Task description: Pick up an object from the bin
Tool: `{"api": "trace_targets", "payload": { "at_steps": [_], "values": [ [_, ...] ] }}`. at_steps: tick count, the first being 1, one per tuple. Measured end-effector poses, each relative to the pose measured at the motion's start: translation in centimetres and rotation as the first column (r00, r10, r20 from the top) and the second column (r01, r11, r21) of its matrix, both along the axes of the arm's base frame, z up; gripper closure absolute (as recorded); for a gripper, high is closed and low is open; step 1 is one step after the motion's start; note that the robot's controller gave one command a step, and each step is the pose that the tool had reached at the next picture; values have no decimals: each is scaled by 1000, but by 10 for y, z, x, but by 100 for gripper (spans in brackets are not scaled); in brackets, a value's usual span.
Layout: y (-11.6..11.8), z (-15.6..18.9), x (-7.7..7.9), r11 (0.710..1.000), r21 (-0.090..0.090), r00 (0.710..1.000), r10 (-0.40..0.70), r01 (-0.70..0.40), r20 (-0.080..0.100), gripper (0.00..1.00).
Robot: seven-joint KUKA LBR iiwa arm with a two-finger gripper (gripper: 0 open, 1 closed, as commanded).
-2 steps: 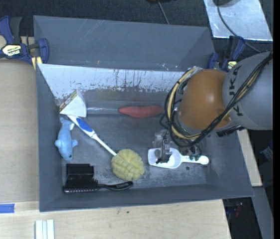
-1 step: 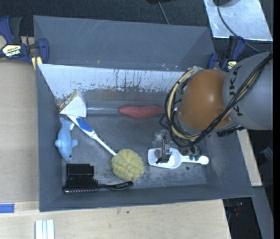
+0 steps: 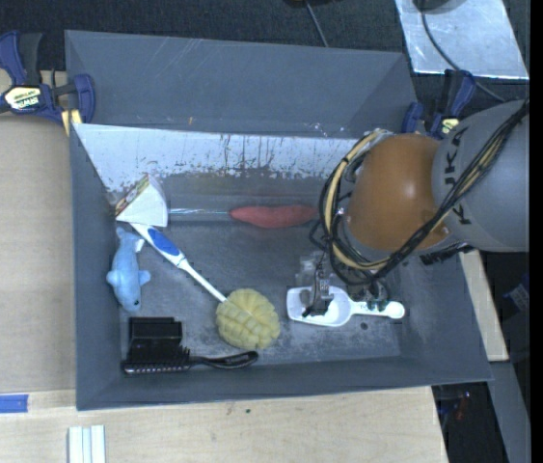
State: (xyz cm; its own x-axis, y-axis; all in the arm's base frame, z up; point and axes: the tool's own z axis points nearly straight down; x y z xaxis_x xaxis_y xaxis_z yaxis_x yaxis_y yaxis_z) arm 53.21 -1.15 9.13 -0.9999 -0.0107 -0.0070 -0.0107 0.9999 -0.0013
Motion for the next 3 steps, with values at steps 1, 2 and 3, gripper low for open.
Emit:
{"api": "trace_targets", "payload": {
  "at_steps": [1,2,3],
  "values": [
    [0,0,0,1000,0,1000,0,0,0,100],
    [0,0,0,1000,0,1000,1,-1,0,100],
    [0,0,0,1000,0,1000,1,-1,0,100]
  ]
}}
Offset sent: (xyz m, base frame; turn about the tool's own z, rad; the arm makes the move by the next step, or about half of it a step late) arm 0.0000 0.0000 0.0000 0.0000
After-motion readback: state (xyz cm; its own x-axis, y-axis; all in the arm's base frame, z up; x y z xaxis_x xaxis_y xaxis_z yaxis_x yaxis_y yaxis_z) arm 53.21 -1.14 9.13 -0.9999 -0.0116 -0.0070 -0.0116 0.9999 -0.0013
